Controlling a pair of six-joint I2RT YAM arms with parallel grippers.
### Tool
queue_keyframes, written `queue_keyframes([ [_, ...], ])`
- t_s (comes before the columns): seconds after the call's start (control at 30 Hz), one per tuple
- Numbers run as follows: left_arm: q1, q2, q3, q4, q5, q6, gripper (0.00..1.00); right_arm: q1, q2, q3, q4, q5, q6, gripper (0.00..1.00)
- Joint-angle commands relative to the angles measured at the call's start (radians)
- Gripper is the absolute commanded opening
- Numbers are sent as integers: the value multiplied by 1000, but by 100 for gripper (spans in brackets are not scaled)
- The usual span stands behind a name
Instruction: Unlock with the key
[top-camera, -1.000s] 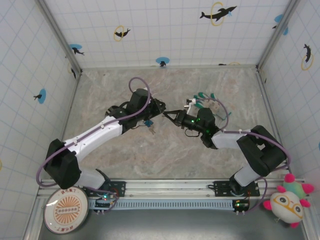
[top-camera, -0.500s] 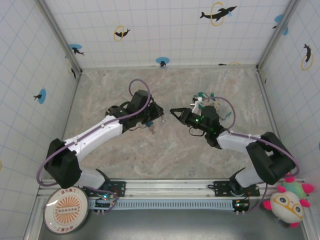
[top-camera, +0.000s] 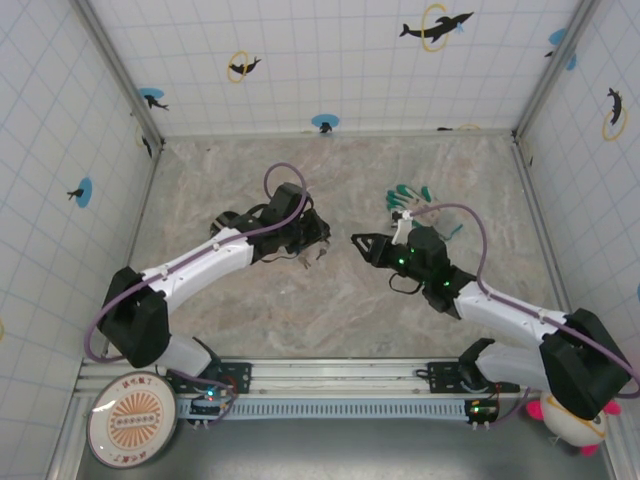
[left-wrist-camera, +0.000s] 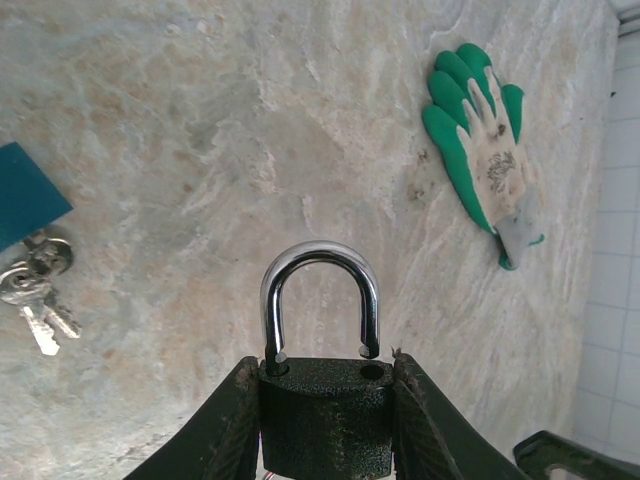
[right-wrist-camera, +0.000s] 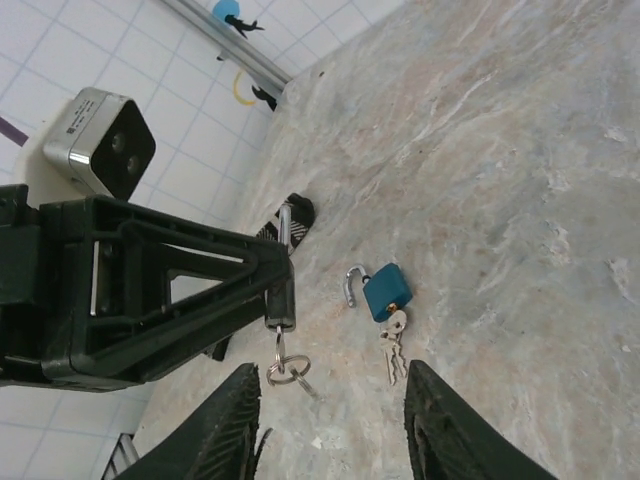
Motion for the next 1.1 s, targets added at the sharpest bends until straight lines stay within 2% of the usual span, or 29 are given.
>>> queue_keyframes([
  [0.0, 4, 15, -13, 86, 58, -41, 0, 31, -16, -23, 2, 106, -59, 45],
  [0.17, -12, 22, -8, 124, 80, -64, 0, 94, -8, -34, 45, 192, -94, 48],
  [0.4, -34, 22, 11, 151, 104, -87, 0, 145, 2, -40, 163, 235, -118, 49],
  [0.77, -61, 22, 11, 201, 136, -127, 0, 149, 88, 28, 186, 253, -131, 49],
  [1.07, -69, 20, 10, 218, 153, -139, 0, 145, 95, 38, 209, 306, -133, 41],
])
